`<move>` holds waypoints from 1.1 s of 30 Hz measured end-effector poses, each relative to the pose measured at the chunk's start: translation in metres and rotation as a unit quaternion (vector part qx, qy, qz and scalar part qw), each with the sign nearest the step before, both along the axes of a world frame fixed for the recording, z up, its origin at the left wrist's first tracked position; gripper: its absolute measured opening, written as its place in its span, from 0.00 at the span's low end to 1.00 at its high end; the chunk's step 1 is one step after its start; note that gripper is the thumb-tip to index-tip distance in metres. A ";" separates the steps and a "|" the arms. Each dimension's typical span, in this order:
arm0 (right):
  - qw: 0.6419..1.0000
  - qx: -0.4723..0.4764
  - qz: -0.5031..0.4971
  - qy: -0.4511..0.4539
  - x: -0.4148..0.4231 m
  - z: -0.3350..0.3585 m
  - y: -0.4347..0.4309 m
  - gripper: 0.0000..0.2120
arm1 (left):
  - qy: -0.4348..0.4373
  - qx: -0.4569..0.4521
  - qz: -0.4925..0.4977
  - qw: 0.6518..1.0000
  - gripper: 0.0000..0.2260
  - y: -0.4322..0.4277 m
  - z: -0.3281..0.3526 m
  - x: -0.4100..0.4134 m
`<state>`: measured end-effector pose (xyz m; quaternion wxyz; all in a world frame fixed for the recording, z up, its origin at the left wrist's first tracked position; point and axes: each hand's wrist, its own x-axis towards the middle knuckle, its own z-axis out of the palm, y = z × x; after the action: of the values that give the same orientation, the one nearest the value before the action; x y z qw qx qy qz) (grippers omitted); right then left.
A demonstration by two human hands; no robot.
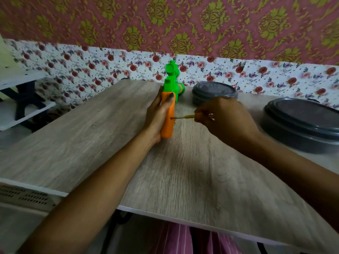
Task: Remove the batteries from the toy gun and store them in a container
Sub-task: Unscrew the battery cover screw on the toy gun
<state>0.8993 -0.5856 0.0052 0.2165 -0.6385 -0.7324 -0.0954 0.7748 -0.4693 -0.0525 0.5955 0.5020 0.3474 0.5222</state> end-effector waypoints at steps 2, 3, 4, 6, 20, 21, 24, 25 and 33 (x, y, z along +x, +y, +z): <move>0.998 0.066 0.009 -0.014 -0.001 -0.003 0.000 0.08 | 0.000 -0.003 -0.005 1.000 0.20 0.000 -0.001 0.000; 0.995 0.100 0.015 -0.028 -0.002 -0.004 0.001 0.08 | -0.004 -0.005 -0.007 1.000 0.20 0.000 -0.001 0.000; 0.990 0.132 0.024 -0.036 -0.002 -0.006 0.001 0.08 | -0.006 -0.005 -0.008 1.000 0.20 0.000 -0.002 0.001; 0.981 0.183 0.038 -0.048 -0.002 -0.009 0.001 0.09 | -0.003 -0.004 -0.010 1.000 0.21 -0.001 -0.003 0.001; 0.990 0.021 0.016 0.140 0.008 -0.002 -0.014 0.10 | -0.044 -0.047 -0.025 0.998 0.13 0.003 0.001 -0.001; 0.981 0.041 0.016 0.189 0.009 -0.002 -0.014 0.10 | -0.051 -0.052 -0.024 0.997 0.12 0.003 0.000 -0.001; 0.949 0.058 0.029 0.309 0.012 -0.002 -0.013 0.09 | -0.075 -0.092 -0.018 0.993 0.16 0.004 -0.001 -0.002; 0.935 0.060 0.038 0.348 0.012 -0.002 -0.013 0.08 | -0.084 -0.103 -0.019 0.991 0.16 0.004 -0.001 -0.003; 0.948 0.119 0.031 0.295 0.003 -0.013 -0.013 0.06 | -0.088 -0.097 -0.016 0.991 0.19 0.008 -0.005 -0.001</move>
<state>0.9028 -0.5984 -0.0080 0.5002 -0.5845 -0.6386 0.0169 0.7738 -0.4613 -0.0577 0.6781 0.3996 0.3339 0.5187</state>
